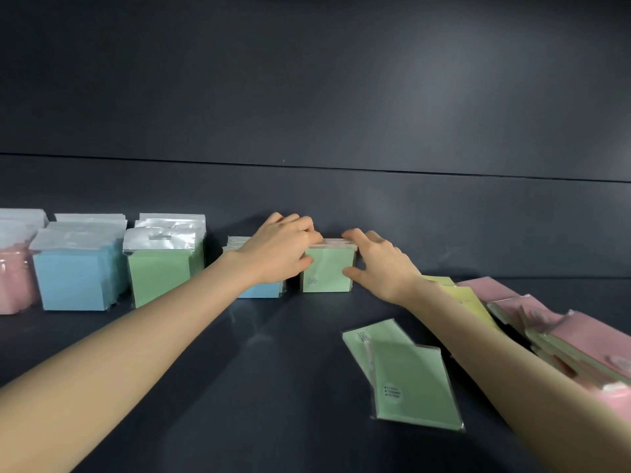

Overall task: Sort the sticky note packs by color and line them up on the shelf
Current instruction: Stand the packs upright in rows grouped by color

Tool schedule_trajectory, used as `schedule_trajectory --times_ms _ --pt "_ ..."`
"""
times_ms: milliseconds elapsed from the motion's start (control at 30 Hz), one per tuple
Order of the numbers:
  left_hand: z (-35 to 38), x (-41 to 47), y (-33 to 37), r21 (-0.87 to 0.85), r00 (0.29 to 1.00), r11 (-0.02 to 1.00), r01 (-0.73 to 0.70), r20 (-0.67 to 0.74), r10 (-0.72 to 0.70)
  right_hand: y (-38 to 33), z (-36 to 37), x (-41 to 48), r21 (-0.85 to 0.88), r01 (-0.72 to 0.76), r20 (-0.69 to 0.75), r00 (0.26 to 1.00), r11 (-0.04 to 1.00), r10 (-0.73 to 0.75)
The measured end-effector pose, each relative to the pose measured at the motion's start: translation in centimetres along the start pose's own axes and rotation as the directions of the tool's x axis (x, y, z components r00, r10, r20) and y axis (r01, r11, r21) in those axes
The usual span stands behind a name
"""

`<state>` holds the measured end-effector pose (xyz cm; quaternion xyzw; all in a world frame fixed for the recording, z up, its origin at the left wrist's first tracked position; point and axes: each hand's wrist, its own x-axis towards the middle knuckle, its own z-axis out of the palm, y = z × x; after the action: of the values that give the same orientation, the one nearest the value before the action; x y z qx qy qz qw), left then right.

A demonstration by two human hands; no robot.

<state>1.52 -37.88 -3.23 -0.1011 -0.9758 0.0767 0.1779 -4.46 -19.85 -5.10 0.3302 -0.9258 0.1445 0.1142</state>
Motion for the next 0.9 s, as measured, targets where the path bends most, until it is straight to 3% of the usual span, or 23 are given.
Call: schedule_trajectory --times_ms 233,467,700,900 --pt "-0.9 -0.6 0.6 -0.08 0.995 0.994 0.069 -0.073 -0.075 0.2 -1.3 -1.4 0.078 -0.014 -0.054 0.998 0.997 0.018" --pt "-2.0 -3.4 3.9 -0.322 0.98 0.939 0.119 -0.115 -0.164 1.7 -3.2 -5.8 0.191 -0.014 -0.027 0.999 0.982 0.019" --pt "-1.6 -7.1 9.5 -0.555 0.965 0.791 0.256 0.095 -0.246 2.9 -4.8 -11.1 0.343 -0.059 0.185 0.983 0.937 -0.005" --pt "-0.9 -8.4 12.1 -0.527 0.868 0.696 0.488 0.376 -0.324 3.4 -4.4 -13.3 0.424 -0.094 0.357 0.931 0.901 -0.071"
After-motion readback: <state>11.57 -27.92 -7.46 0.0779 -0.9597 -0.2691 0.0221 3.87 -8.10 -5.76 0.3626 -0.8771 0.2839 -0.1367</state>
